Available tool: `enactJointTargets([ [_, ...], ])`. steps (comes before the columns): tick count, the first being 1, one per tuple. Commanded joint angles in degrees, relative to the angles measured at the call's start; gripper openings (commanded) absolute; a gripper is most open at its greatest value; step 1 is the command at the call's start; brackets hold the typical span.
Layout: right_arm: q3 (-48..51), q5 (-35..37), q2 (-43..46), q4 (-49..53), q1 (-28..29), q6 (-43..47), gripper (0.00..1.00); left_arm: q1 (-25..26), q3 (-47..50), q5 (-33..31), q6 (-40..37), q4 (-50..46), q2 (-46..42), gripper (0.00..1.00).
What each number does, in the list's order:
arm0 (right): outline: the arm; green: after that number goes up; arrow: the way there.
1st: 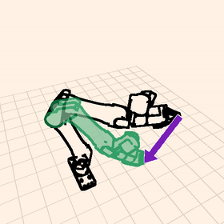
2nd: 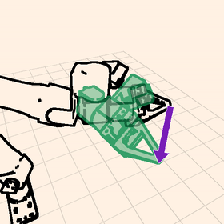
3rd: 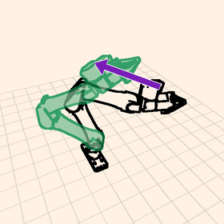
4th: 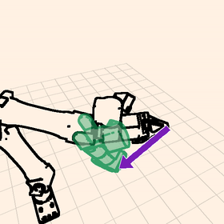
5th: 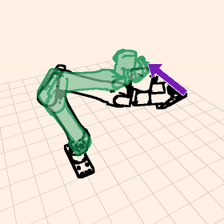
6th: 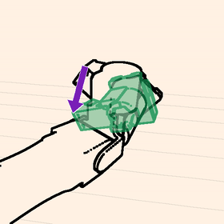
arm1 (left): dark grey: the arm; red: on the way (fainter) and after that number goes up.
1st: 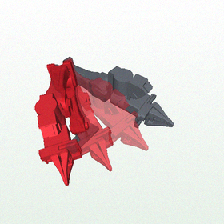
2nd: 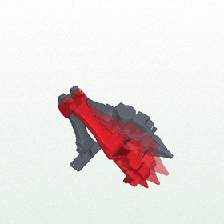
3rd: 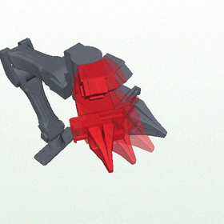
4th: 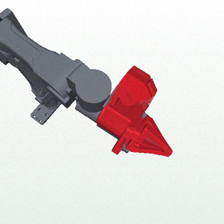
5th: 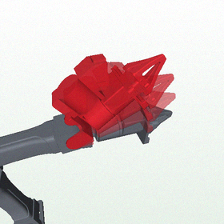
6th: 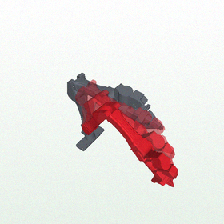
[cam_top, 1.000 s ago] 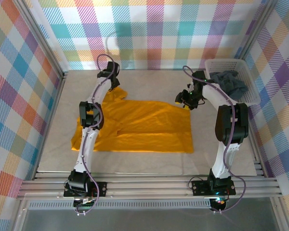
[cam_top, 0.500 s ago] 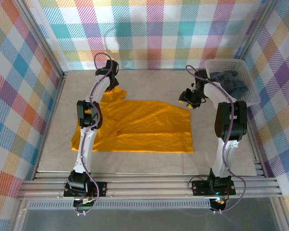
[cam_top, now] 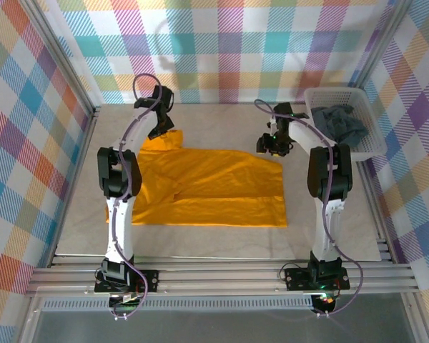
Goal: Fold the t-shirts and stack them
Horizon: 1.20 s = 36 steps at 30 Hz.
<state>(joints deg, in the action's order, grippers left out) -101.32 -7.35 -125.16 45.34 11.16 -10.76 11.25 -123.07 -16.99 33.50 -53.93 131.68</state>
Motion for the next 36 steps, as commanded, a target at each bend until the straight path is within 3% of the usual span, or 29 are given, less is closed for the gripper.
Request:
enactJointTargets([
  [1,-0.33,2.99,-1.06,2.78,1.6,4.32,0.56,0.44,3.71,1.12,0.75,0.88,-4.5,0.0],
  [7,0.16,4.35,-1.87,2.82,3.4,4.74,0.53,0.6,6.07,1.53,0.59,0.5,-6.37,0.0],
  [14,-0.98,6.92,-4.47,3.62,4.5,5.47,0.43,0.71,9.53,1.74,0.36,0.45,-9.84,0.0],
  [17,-1.01,9.21,-4.12,2.94,5.08,6.21,0.3,0.71,11.42,2.3,0.5,0.17,-11.62,0.0],
  [21,0.99,11.71,-1.11,0.54,6.31,7.6,0.03,0.86,13.96,3.28,2.05,-3.0,-14.52,0.0],
  [22,1.97,12.78,0.01,-0.3,6.79,7.96,0.0,0.88,14.8,3.37,2.99,-4.21,-15.6,0.0],
  [31,16.41,23.89,14.3,-7.89,13.26,8.86,0.0,2.02,35.19,-0.41,12.42,-7.24,-33.28,0.0],
  [36,26.11,26.92,20.48,-10.87,17.36,7.64,0.0,2.11,45.47,0.48,15.7,-8.01,-41.41,0.0],
])
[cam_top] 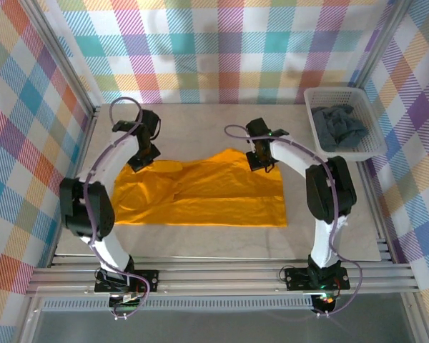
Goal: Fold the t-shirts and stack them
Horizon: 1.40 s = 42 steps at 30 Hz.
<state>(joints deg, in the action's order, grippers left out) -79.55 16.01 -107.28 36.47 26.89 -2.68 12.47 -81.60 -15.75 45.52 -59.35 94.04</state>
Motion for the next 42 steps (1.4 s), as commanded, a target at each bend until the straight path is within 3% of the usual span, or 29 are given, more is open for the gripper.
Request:
enactJointTargets([
  [1,5.84,3.29,3.25,-1.8,2.36,-1.1,0.0,0.89,6.08,-0.46,4.1,-2.83,-5.15,0.0],
  [4,11.42,3.38,6.45,-1.95,5.66,-3.67,0.01,0.89,11.35,-0.73,4.75,-3.0,-9.04,0.0],
  [9,21.12,-4.82,16.63,-4.46,7.38,-8.17,0.31,0.89,15.92,-1.64,4.1,-3.85,-11.89,0.0],
  [12,23.46,-7.16,21.35,-4.81,5.09,-11.5,0.45,0.89,16.45,-2.14,3.37,-3.82,-12.06,0.0],
  [17,16.39,-16.27,16.71,-0.46,-3.76,-19.87,0.46,0.89,16.14,-2.01,2.91,-3.02,-11.1,0.0],
  [21,8.35,-20.64,8.07,4.47,-6.33,-24.63,0.47,0.89,15.8,-2.0,2.56,-2.62,-10.46,0.0],
  [26,5.54,-24.49,1.99,5.14,-10.48,-26.12,0.47,0.89,15.82,-1.77,2.29,-2.26,-10.65,0.0],
  [34,4.05,-24.04,-0.54,8.95,-11.07,-23.68,0.44,0.88,16.21,-1.45,2.15,-2.0,-11.02,0.0],
  [42,5.54,-17.78,-0.65,7.17,-11.04,-15.84,0.43,0.89,15.25,-0.95,1.94,-1.82,-9.93,0.0],
])
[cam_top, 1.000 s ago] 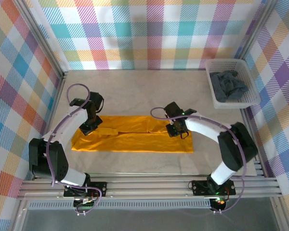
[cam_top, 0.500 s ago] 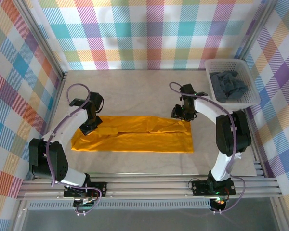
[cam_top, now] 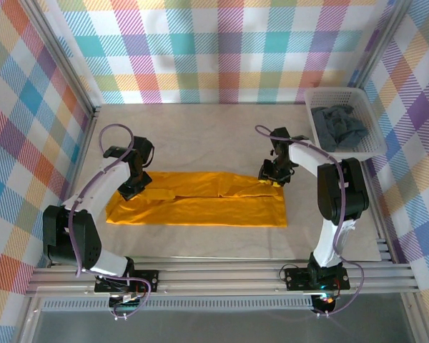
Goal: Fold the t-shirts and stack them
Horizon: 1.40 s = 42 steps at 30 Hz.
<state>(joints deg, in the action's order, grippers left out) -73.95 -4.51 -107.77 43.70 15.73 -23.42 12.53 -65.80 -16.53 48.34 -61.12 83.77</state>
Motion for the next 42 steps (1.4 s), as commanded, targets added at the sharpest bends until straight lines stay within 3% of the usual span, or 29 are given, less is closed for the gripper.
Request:
enactJointTargets([
  [1,-0.09,3.77,-0.04,-0.55,0.18,6.14,0.43,0.82,-0.62,-0.01,-0.88,-0.05,0.5,0.0],
  [4,-0.65,4.98,0.6,-2.51,0.17,10.22,0.43,0.82,-0.64,0.03,-0.88,0.15,0.58,0.0],
  [9,-1.26,-1.54,-0.66,-5.1,0.59,17.78,0.39,0.82,-0.84,0.01,-0.83,0.04,1.04,0.0],
  [12,-1.26,-1.54,-1.43,-4.74,0.61,19.61,0.36,0.82,-1.08,-0.04,-0.8,-0.14,0.87,0.0],
  [29,0.29,-0.44,-1.19,-3.02,1.21,19.09,0.26,0.83,-1.34,-0.01,-0.77,-0.05,1.45,0.0],
  [42,2.41,1.88,0.28,-2.74,1.18,19.2,0.28,0.82,-1.7,0.11,-0.71,0.03,1.75,0.0],
])
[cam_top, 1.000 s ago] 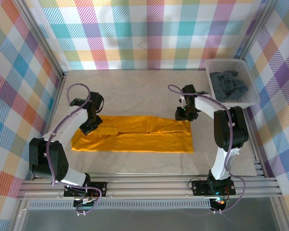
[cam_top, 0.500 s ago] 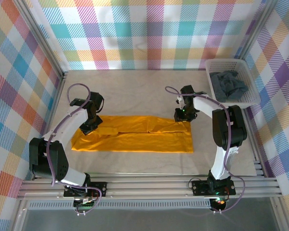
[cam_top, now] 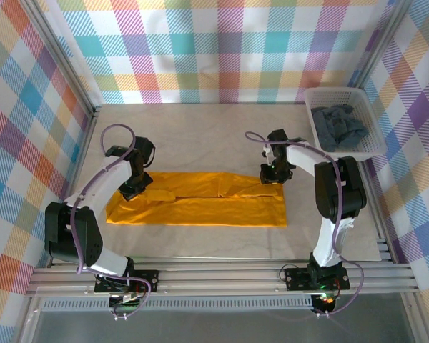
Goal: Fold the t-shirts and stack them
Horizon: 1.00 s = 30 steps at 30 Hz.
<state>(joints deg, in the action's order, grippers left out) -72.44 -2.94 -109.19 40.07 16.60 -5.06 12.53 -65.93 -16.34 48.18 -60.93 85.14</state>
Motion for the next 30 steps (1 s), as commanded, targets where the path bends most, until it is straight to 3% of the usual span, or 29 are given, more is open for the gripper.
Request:
enactJointTargets([
  [1,0.86,0.32,1.65,0.88,0.34,0.92,0.27,0.82,-1.58,-0.09,-0.63,-0.16,0.37,0.0],
  [5,0.42,0.37,1.16,0.9,0.36,0.78,0.21,0.82,-1.57,-0.08,-0.62,-0.16,0.46,0.0],
  [12,0.39,2.93,4.1,0.39,0.54,-0.79,0.01,0.82,-2.67,-0.24,-0.9,-0.03,0.69,0.0],
  [19,-6.32,7.81,5.66,1.33,0.21,-1.56,0.0,0.65,-12.32,-2.43,-5.83,0.23,5.8,0.0],
  [30,-26.68,6.59,-7.67,4.89,-2.97,-2.87,0.0,-4.24,-40.89,-2.8,-15.67,1.42,26.24,0.0],
])
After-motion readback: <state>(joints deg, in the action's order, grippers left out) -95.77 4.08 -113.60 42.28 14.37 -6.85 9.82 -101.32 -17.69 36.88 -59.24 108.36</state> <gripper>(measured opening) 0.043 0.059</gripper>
